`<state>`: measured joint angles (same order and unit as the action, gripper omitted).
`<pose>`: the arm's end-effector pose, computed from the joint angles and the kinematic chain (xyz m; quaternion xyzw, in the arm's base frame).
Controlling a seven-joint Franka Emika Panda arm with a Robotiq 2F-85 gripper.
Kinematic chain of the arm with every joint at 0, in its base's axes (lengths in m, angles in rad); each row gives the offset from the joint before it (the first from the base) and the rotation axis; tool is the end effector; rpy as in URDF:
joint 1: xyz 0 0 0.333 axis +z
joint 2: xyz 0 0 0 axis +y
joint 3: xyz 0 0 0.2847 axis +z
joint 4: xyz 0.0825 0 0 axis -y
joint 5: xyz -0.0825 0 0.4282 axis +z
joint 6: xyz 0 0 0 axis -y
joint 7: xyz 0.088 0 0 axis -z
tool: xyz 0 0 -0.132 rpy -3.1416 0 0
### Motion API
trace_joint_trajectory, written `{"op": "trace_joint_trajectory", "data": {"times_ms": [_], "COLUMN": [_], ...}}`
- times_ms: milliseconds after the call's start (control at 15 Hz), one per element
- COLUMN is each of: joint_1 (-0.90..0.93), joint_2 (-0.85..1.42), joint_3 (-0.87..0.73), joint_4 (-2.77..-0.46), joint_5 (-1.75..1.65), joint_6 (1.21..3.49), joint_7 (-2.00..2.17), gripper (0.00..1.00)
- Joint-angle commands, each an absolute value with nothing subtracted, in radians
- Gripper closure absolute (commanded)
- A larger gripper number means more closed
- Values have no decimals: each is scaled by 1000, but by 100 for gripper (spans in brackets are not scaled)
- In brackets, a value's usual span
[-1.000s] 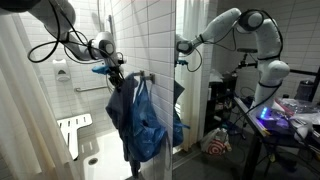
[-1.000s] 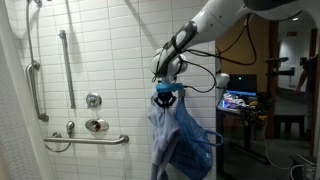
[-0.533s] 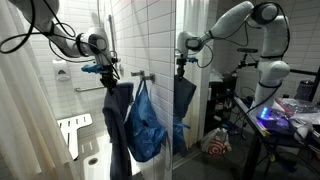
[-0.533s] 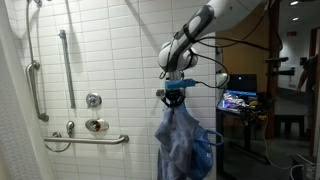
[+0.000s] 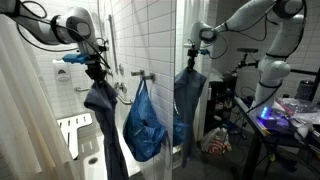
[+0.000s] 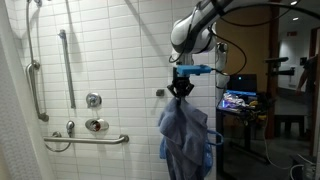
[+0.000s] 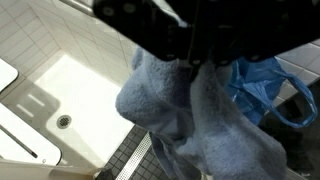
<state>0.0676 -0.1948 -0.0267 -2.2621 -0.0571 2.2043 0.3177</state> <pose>0.5465 0.0193 0.3781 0.9899 -0.1224 0.0712 0.0090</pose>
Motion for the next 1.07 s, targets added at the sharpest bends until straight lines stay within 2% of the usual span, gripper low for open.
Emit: {"op": "trace_joint_trajectory", "data": {"times_ms": [0,400,1000], "joint_1": [48,9,-75], "joint_2": [-359,-478,-586], "joint_3": [-19,-56,-45], "joint_4": [-2354,-2341,-2358], "joint_5": [18,122,124], "joint_6": [2205,2218,2418], "joint_7": [210,154,227], "gripper": [99,99,99]}}
